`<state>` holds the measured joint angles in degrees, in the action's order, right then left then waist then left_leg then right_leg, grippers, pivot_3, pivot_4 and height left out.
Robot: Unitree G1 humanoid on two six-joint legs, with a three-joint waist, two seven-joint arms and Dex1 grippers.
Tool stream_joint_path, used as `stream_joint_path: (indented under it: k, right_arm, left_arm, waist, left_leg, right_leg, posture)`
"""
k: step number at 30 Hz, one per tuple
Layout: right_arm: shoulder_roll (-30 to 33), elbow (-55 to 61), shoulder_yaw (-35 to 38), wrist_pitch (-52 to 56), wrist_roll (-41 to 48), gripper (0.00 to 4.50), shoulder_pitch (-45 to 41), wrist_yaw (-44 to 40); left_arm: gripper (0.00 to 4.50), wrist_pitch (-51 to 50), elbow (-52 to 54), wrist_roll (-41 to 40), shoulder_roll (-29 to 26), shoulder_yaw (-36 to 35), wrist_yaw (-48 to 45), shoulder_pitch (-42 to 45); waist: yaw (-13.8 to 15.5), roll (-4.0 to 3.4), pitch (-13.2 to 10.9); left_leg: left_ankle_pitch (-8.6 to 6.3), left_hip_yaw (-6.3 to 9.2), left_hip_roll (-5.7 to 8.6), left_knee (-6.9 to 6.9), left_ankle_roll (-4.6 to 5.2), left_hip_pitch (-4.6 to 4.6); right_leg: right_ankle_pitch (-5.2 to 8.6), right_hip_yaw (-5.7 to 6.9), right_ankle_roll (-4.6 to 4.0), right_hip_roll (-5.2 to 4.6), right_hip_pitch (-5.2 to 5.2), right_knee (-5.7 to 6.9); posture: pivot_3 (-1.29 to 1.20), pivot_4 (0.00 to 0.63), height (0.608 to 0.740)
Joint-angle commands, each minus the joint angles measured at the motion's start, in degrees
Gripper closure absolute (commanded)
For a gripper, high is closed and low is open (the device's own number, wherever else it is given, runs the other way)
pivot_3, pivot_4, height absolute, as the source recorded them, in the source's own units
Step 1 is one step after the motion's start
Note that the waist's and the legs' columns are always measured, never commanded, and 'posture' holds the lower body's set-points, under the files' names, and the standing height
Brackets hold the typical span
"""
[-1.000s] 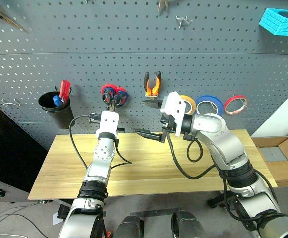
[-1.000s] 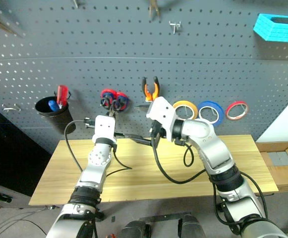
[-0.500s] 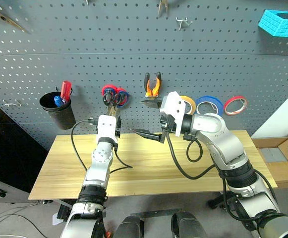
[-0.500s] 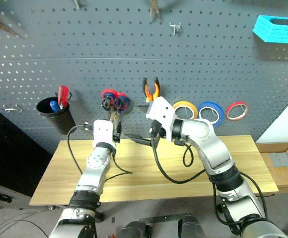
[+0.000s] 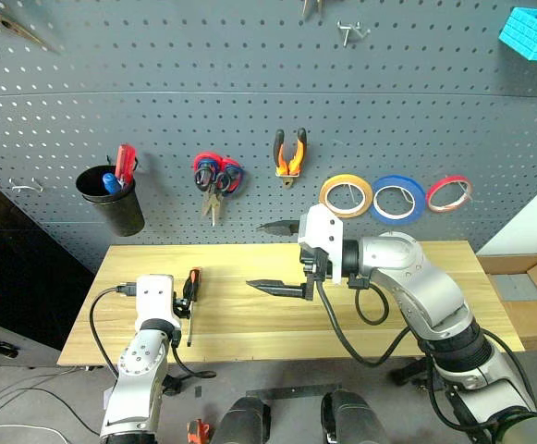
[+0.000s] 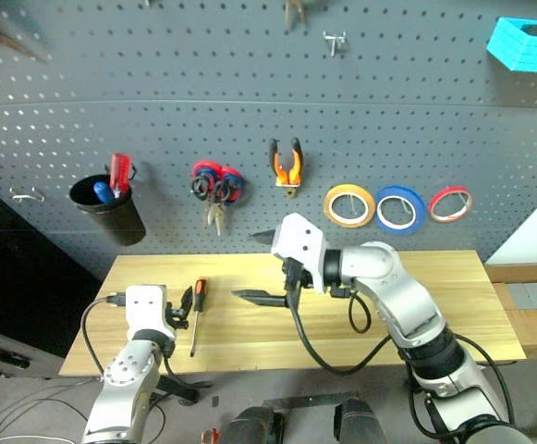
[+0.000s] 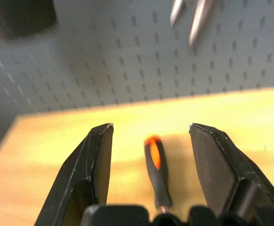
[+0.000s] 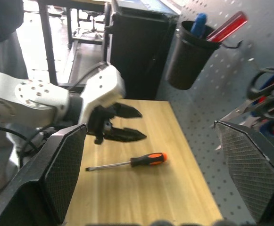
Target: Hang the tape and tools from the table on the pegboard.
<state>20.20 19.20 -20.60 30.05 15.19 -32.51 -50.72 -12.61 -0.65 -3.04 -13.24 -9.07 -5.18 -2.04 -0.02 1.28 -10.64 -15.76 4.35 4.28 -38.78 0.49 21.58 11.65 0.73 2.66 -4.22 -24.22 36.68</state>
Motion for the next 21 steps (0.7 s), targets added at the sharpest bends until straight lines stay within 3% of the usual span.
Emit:
stream_joint_path:
  k: [1,9,16,21]
  right_arm:
    - [-0.30,2.06,-0.62,1.37,0.42,0.00,0.75,1.12]
    - [-1.46,-4.69,-4.25,3.53,-6.39,0.00,5.76,8.85]
    - [-1.14,-8.63,-6.90,2.84,-10.50,0.00,9.39,10.80]
    - [-1.64,-12.17,-7.88,1.63,-12.56,0.00,10.24,11.51]
  left_arm:
    - [1.79,-8.62,-2.13,2.22,-0.76,1.34,1.60,3.10]
    - [1.79,-16.09,-4.87,1.20,0.71,1.97,1.99,10.90]
    - [1.79,-18.10,-1.92,1.89,1.18,1.31,4.22,10.28]
    - [1.79,-18.85,-0.28,0.04,0.87,-3.36,6.67,10.96]
  waist:
    - [-0.08,-0.02,-0.26]
    - [-0.15,0.22,-1.09]
    - [-0.43,0.18,-1.58]
    - [-0.41,0.20,-1.74]
  left_leg:
    - [0.00,0.01,0.01,0.00,0.00,0.01]
    - [-0.02,0.11,0.03,0.01,-0.03,0.15]
    - [-0.12,0.21,-0.02,0.08,-0.17,0.25]
    - [-0.12,0.24,-0.02,0.07,-0.17,0.29]
  right_leg:
    - [0.00,0.01,0.00,0.01,-0.01,0.01]
    - [0.00,0.03,0.01,-0.04,-0.12,0.01]
    - [0.03,-0.03,-0.04,-0.04,-0.27,0.02]
    - [0.04,-0.02,-0.02,-0.05,-0.28,-0.02]
  posture:
    - [-0.01,0.218,0.740]
    - [-0.03,0.229,0.740]
    - [-0.03,0.232,0.740]
    - [-0.02,0.233,0.740]
